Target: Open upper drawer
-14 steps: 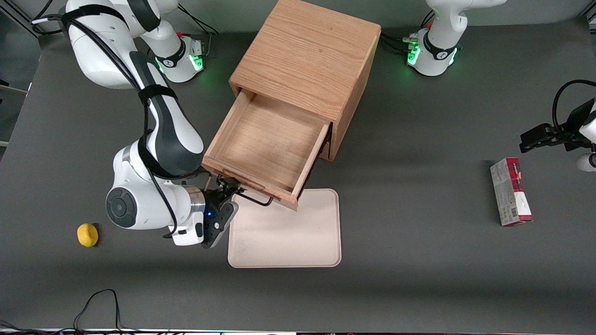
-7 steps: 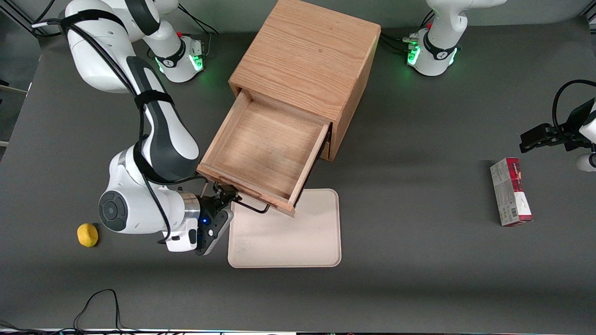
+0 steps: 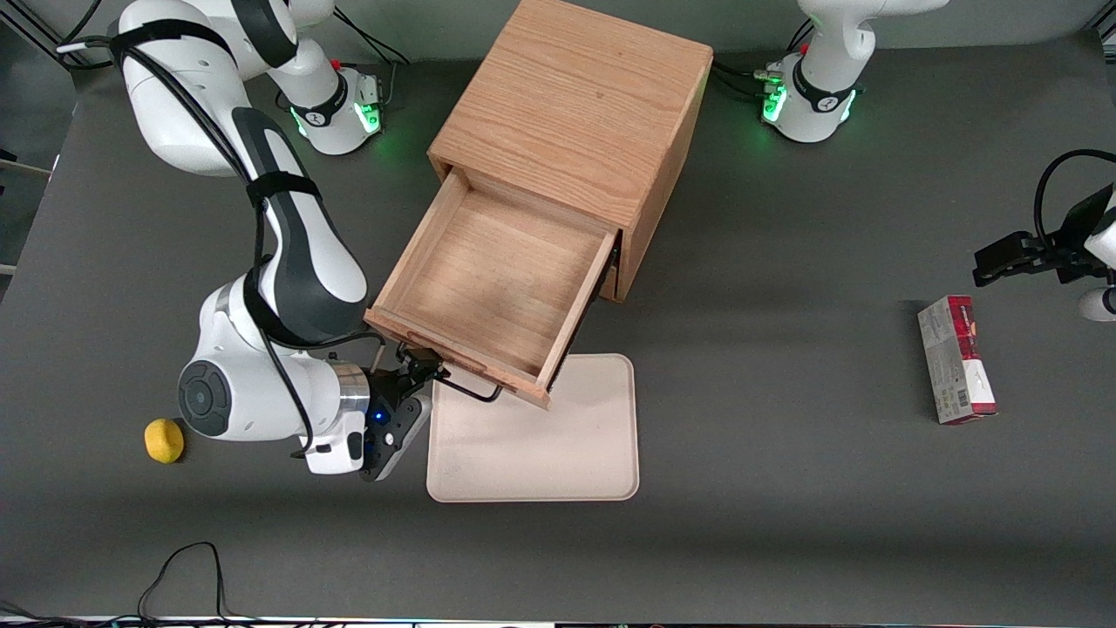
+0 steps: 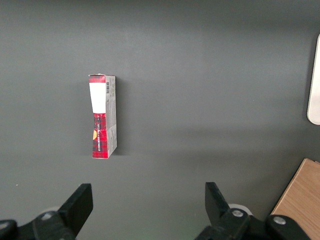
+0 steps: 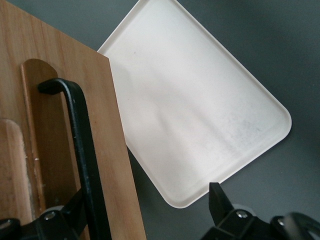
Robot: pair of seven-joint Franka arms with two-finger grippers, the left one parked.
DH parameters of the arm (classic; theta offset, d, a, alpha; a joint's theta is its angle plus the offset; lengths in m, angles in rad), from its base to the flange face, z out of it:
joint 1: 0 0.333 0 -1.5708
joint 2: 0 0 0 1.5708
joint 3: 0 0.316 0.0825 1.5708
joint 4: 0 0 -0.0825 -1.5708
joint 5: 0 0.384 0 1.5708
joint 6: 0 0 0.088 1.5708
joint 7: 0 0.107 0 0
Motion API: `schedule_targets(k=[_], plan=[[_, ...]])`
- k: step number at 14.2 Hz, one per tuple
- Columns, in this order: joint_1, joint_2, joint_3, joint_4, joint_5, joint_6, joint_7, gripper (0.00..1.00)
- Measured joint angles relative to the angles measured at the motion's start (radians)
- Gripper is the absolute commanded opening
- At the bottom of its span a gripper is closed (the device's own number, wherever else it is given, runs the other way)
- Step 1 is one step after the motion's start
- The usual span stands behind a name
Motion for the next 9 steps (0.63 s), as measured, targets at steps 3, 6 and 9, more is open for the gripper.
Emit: schedule_targets(k=[3,6,9], plan=[[-0.003,0.0,0.001,0.003,0.009,-0.002,-0.001,1.0],[-0.01,-0.001,0.001,0.049,0.012,-0.024,-0.001,1.0],[-0.015,-0.002,0.006,0.078,0.013,-0.077,-0.001,1.0]])
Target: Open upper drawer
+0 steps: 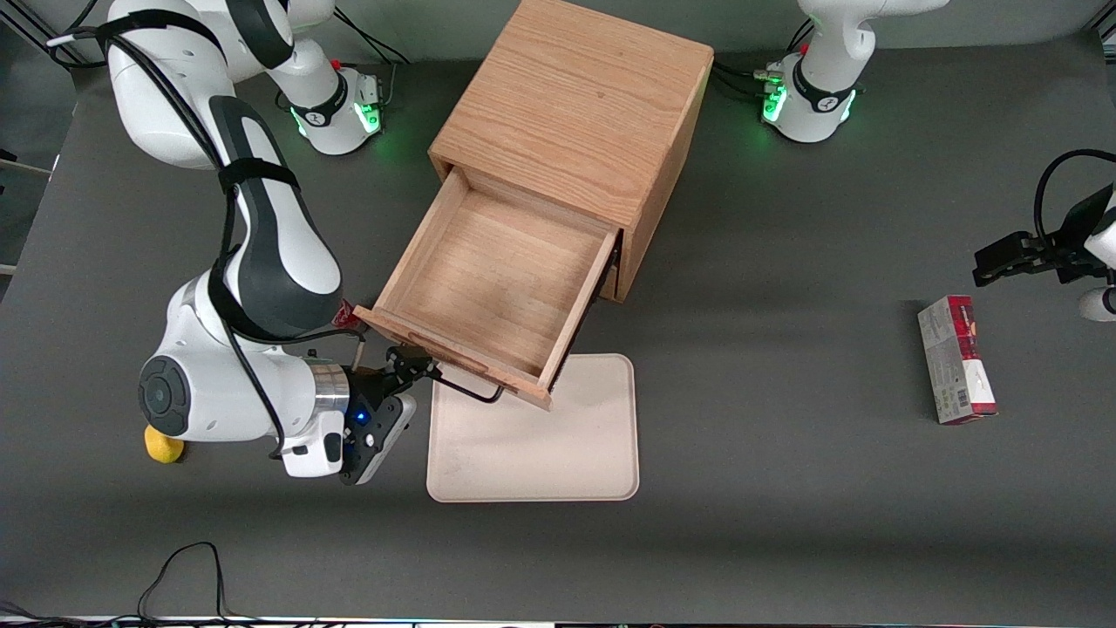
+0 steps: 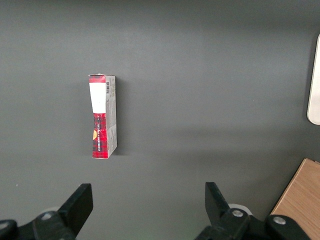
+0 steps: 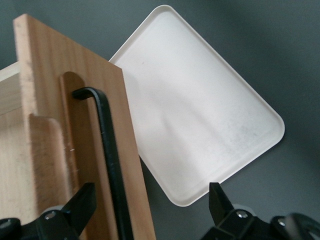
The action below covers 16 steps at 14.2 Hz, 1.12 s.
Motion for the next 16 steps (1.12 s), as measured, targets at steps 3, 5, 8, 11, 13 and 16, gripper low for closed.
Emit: schedule_targets(k=[3,5,8,11,13,16], plan=[[-0.002,-0.009,-0.014,0.039,-0.005,-0.079,0.014,1.0],[-0.006,-0.034,-0.054,0.051,-0.032,-0.101,0.079,1.0],[-0.016,-0.075,-0.068,0.043,-0.138,-0.158,0.199,1.0],[-0.01,-0.18,-0.107,-0.065,-0.174,-0.199,0.308,1.0],[-0.009,-0.281,-0.123,-0.187,-0.217,-0.203,0.394,1.0],[-0.007,-0.456,-0.133,-0.432,-0.267,-0.123,0.513,1.0]])
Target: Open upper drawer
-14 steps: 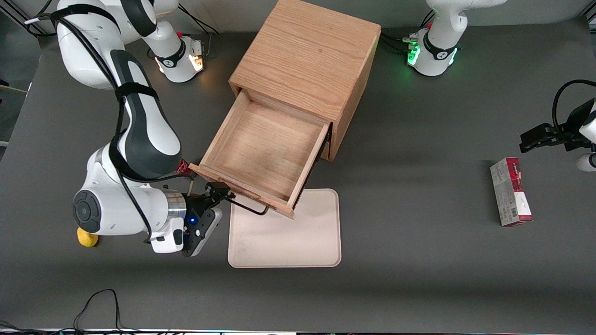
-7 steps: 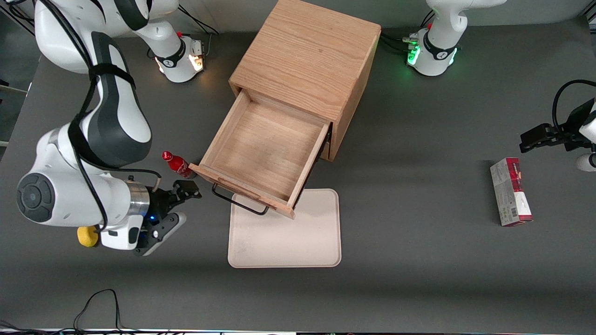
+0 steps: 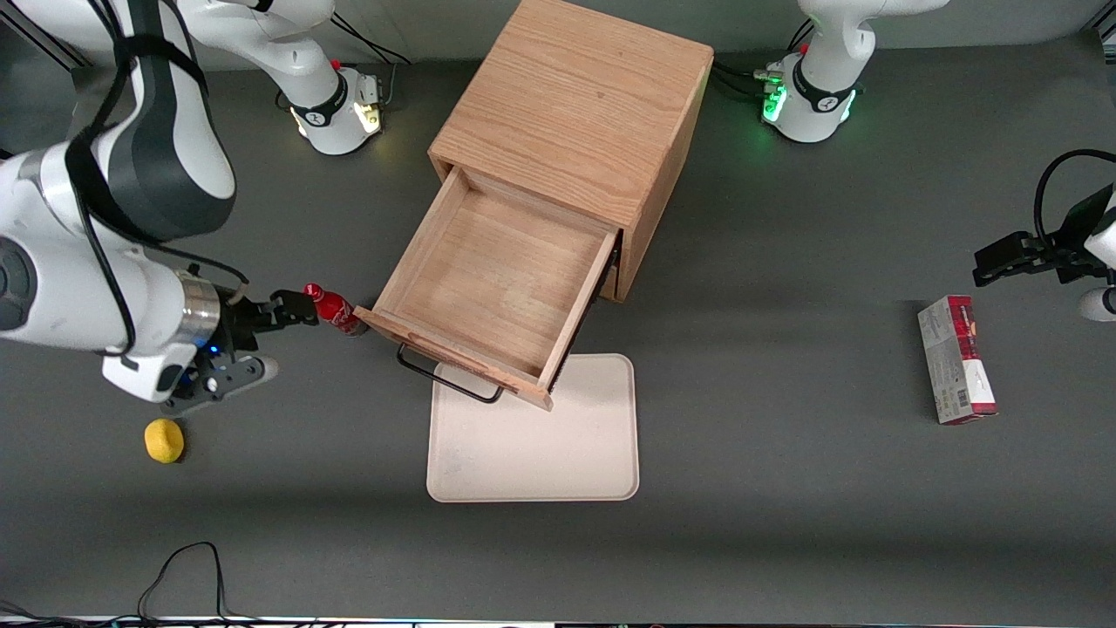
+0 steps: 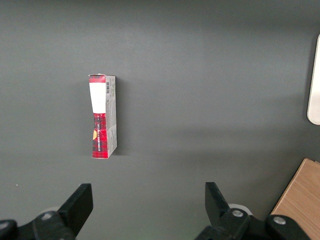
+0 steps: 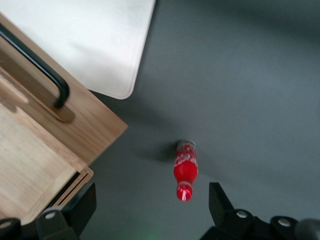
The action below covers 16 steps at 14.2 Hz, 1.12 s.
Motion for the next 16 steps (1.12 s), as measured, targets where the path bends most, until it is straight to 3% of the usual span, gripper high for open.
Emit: schedule_targets(k=[4,8,16], plan=[[0.001,-0.204,-0.034,-0.246,-0.027,0.069,0.074,1.0],[0.0,-0.262,-0.077,-0.261,-0.028,0.067,0.076,1.0],[-0.034,-0.341,-0.084,-0.292,-0.031,0.045,0.038,1.0]])
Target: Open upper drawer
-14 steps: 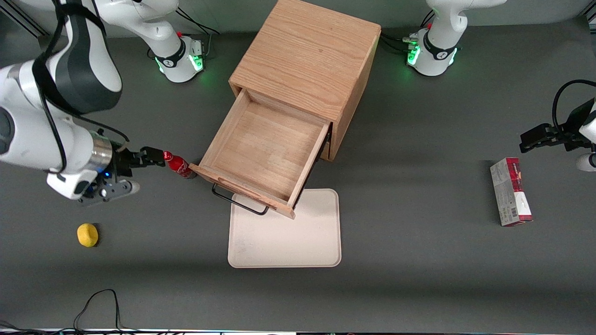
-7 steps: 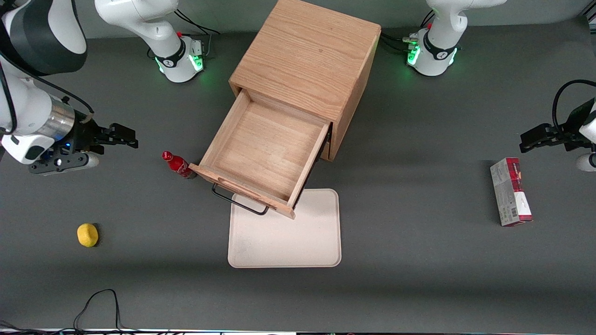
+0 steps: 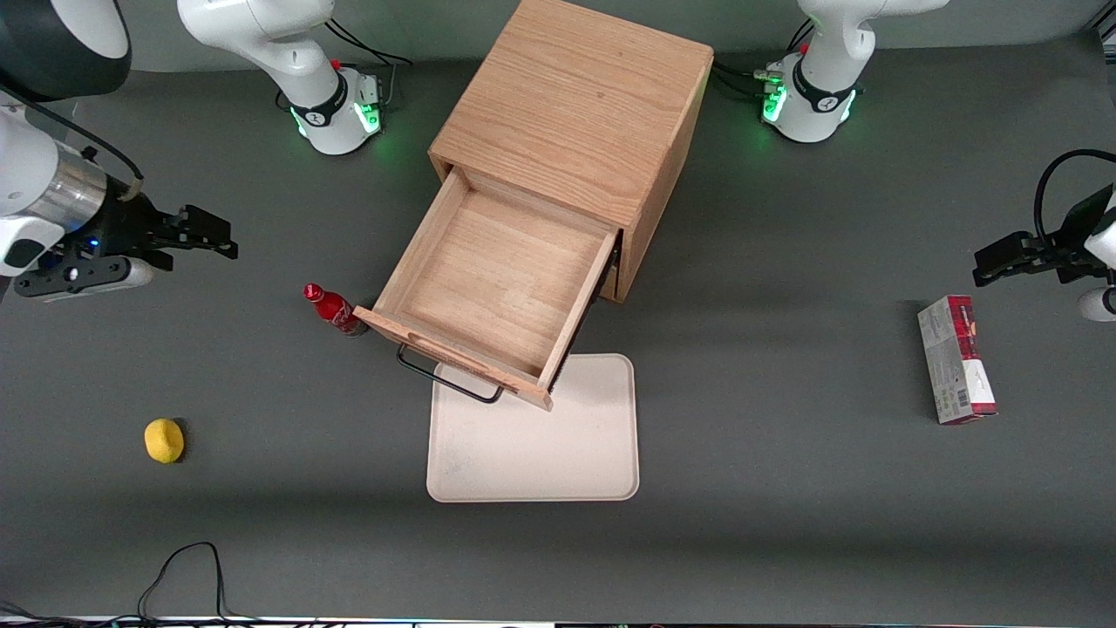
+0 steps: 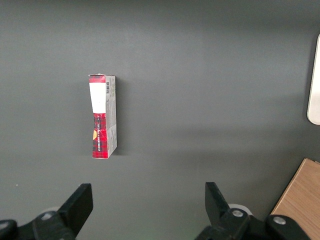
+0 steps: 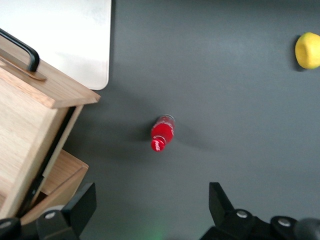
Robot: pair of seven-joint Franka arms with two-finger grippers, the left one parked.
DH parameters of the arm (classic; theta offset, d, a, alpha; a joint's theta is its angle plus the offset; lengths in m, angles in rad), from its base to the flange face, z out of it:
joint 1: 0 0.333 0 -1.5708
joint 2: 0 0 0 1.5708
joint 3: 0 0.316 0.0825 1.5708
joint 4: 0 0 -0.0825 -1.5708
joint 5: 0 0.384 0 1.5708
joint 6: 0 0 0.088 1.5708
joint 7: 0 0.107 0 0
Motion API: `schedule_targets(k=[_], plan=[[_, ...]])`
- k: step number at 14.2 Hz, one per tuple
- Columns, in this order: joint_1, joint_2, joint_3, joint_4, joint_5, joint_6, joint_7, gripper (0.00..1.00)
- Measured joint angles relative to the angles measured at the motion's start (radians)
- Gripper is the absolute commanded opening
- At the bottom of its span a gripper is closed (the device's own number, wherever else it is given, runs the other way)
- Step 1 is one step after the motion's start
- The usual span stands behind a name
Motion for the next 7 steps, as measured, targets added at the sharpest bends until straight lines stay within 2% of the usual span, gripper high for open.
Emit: schedule_targets(k=[4,7], plan=[[-0.099,-0.001,0.055,0.002,0.0,-0.003,-0.045,1.0],[-0.107,-0.001,0.078,0.009,-0.002,-0.003,-0.054,1.0]])
